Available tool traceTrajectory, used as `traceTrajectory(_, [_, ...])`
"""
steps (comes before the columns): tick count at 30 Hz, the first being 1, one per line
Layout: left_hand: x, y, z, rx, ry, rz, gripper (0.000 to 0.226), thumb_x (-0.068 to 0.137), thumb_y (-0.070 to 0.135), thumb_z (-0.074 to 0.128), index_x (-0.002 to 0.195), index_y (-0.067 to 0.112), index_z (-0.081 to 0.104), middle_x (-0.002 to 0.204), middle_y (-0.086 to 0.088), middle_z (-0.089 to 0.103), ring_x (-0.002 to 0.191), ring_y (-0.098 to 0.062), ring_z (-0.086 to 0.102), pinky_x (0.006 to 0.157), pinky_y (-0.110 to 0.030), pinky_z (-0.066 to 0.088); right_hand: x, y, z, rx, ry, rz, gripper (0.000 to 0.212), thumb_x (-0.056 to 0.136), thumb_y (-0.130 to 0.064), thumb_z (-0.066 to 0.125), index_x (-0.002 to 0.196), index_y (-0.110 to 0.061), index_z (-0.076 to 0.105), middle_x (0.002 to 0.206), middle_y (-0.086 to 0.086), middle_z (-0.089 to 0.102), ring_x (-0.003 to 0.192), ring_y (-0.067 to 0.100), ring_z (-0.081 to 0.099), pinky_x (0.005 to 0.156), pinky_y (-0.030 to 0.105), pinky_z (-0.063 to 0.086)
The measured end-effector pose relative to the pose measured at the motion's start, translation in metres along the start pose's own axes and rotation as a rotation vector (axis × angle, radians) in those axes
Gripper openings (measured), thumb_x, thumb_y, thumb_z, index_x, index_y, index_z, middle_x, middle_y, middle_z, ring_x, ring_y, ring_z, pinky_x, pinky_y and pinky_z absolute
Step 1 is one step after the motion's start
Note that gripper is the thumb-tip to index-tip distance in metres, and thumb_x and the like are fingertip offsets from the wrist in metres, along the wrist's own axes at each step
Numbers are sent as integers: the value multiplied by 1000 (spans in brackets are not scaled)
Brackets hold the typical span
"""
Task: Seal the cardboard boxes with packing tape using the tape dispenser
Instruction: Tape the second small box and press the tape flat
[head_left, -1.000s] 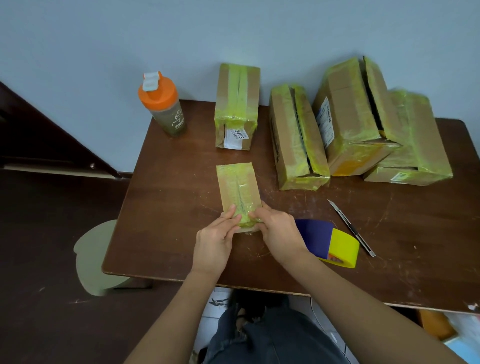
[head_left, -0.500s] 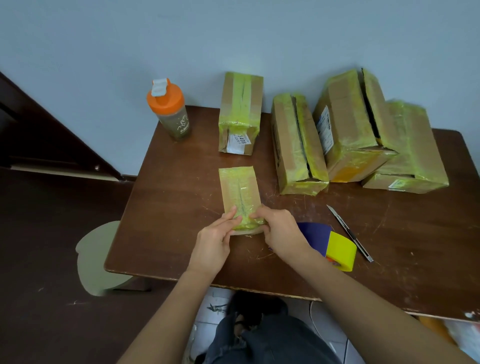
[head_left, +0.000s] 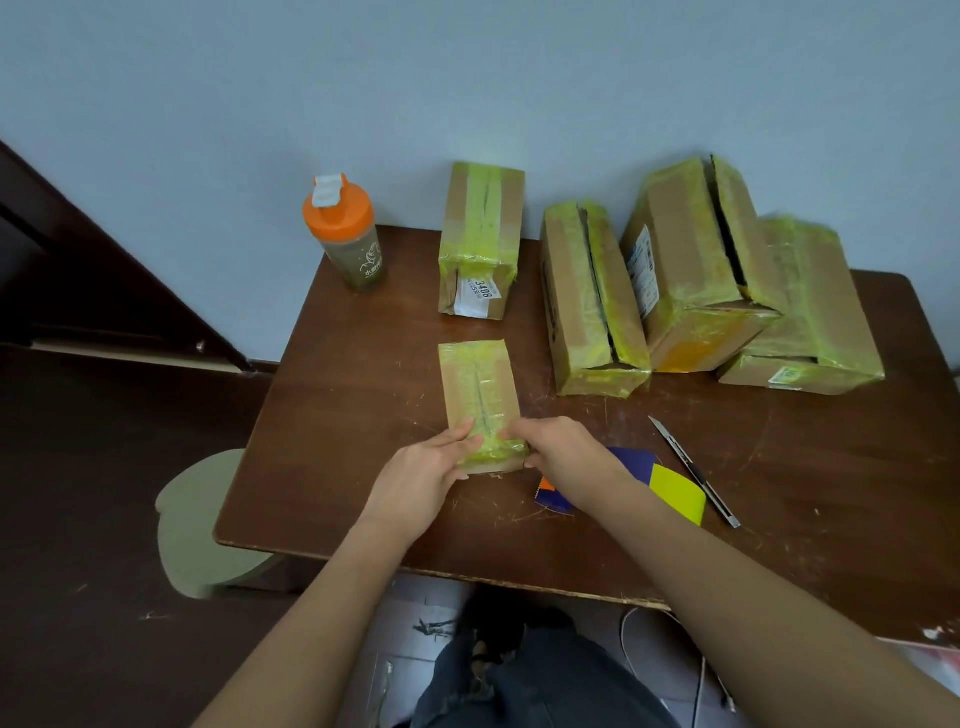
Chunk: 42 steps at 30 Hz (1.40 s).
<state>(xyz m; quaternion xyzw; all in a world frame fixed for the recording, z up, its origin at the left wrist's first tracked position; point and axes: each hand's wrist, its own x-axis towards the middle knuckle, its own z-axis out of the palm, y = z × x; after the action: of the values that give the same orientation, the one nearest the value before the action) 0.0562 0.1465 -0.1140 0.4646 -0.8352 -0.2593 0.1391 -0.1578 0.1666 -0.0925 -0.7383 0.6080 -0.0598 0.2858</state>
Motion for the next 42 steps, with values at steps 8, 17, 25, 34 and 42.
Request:
traceTrajectory(8, [2,4,14,25,163,49,37,75,-2,78,110,8,72,123,-8,65,98,-27,70,73,-45,60,6,-2,8,-45,5,14,33,95,-6,56,127,-11,61,116,14,65,105,36,61,84,48,51])
traceTrajectory(17, [-1,-5,11,55,162,125,48,69,3,82,116,10,70,127,-4,63,101,-26,69,73,-45,59,2,-6,7,-14,13,4,26,92,-6,60,118,-9,58,108,16,65,97,38,61,78,50,51])
traceTrajectory(25, [2,8,27,-20,319,22,44,66,-19,76,104,2,73,116,-12,67,99,-22,69,97,-20,41,2,-17,19,42,88,153,36,93,5,49,123,-13,58,104,15,64,91,37,60,68,39,50])
traceTrajectory(34, [-4,26,5,-621,409,-323,49,86,2,68,133,15,56,144,3,45,122,0,53,99,-18,46,-4,-16,-1,730,206,298,49,91,3,56,133,-22,53,125,4,64,115,11,59,85,20,50])
traceTrajectory(42, [5,30,18,-809,365,-744,32,96,25,58,123,9,65,108,-8,72,96,-16,69,86,-33,56,10,-21,15,795,157,498,54,85,-31,75,130,-5,60,114,5,65,104,20,65,93,39,55])
